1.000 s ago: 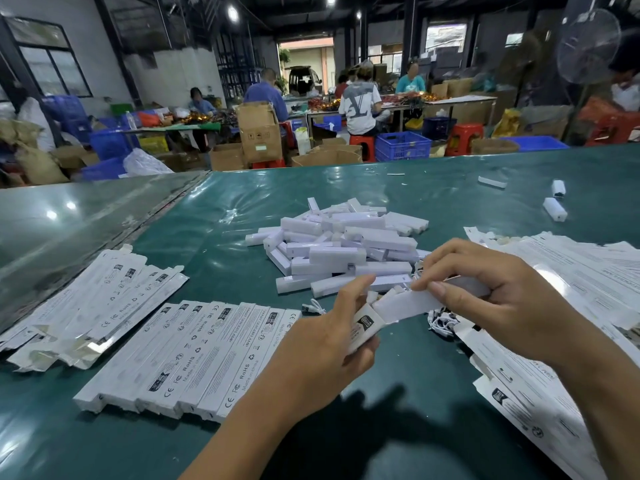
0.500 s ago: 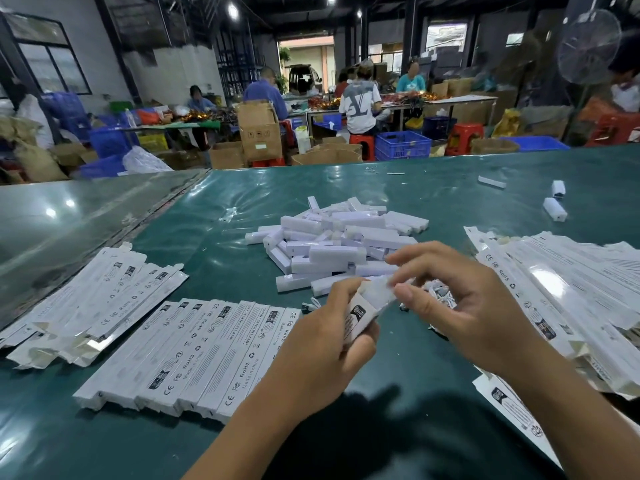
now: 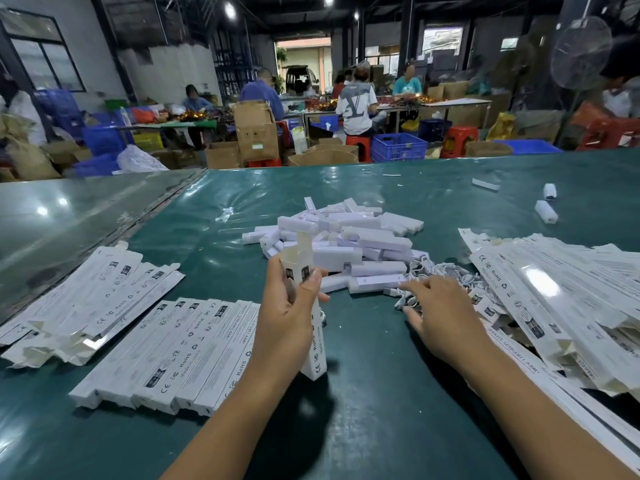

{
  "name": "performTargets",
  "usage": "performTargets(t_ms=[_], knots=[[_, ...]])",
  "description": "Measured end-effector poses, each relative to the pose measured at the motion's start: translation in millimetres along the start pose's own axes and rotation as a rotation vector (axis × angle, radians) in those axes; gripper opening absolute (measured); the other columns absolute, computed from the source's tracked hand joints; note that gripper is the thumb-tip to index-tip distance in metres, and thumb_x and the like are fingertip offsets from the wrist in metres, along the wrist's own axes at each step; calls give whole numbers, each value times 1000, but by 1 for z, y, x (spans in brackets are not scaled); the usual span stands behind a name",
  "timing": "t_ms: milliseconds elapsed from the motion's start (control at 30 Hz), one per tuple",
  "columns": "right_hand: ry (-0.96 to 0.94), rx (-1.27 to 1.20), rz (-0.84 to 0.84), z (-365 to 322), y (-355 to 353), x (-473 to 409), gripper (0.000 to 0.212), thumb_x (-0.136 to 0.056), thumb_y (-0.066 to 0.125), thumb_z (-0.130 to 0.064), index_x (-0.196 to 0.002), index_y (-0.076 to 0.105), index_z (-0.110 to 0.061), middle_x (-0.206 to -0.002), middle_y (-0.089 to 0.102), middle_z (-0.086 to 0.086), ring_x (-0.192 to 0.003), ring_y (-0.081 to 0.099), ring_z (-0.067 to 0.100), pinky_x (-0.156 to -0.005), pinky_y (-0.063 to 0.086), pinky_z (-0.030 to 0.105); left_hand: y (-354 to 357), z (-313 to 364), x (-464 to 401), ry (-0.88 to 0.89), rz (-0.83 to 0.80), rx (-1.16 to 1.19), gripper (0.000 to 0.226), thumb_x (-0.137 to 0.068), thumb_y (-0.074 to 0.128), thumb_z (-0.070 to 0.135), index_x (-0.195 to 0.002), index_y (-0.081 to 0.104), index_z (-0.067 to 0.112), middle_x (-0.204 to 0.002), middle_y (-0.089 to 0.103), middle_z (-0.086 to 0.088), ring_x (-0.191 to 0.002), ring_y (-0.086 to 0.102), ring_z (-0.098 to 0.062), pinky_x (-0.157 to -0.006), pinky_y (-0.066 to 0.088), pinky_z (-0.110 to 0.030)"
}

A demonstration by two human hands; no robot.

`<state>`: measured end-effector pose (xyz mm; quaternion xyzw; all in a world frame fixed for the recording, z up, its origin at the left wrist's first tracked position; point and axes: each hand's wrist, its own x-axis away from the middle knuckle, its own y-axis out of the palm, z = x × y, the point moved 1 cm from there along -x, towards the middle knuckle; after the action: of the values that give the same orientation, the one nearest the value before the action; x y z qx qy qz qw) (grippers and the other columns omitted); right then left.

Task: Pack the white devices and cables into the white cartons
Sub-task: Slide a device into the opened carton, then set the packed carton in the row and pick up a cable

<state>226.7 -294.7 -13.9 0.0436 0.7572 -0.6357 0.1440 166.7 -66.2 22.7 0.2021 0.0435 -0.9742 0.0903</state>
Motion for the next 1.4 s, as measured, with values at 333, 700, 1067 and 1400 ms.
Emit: performTargets(t_ms=[333, 700, 1067, 1400], knots=[[20, 65, 113, -1, 5, -11, 17, -100, 58, -35, -107, 69, -24, -106, 59, 0, -105, 50, 25, -92, 36, 38, -5, -1, -4, -59, 66, 136, 6, -101, 58, 32, -105, 58, 37, -96, 72, 1, -73, 67, -16, -63, 56, -24], [-244, -1474, -41, -44, -50, 27, 17, -87, 66, -13, -96, 60, 0, -72, 70, 10, -62, 68, 21, -55, 54, 26, 10, 4, 8, -63, -88, 121, 18, -78, 81, 44, -87, 74, 30, -70, 69, 6, -56, 59, -10, -56, 49, -21], [-418, -1407, -291, -50, -56, 36, 35, -92, 68, -21, -127, 70, -24, -93, 74, 14, -80, 73, 24, -71, 59, 31, 1, 4, 6, -59, -319, 243, 21, -77, 81, 33, -83, 70, 16, -71, 62, -3, -59, 53, -17, -59, 49, -26], [-326, -1286, 104, -42, -74, 36, 17, -79, 76, -20, -95, 75, -15, -78, 75, 5, -68, 71, 16, -67, 55, 20, 9, 7, 8, 8, -155, -4, 14, -80, 75, 47, -88, 67, 38, -67, 63, 16, -59, 56, 0, -56, 45, -14]])
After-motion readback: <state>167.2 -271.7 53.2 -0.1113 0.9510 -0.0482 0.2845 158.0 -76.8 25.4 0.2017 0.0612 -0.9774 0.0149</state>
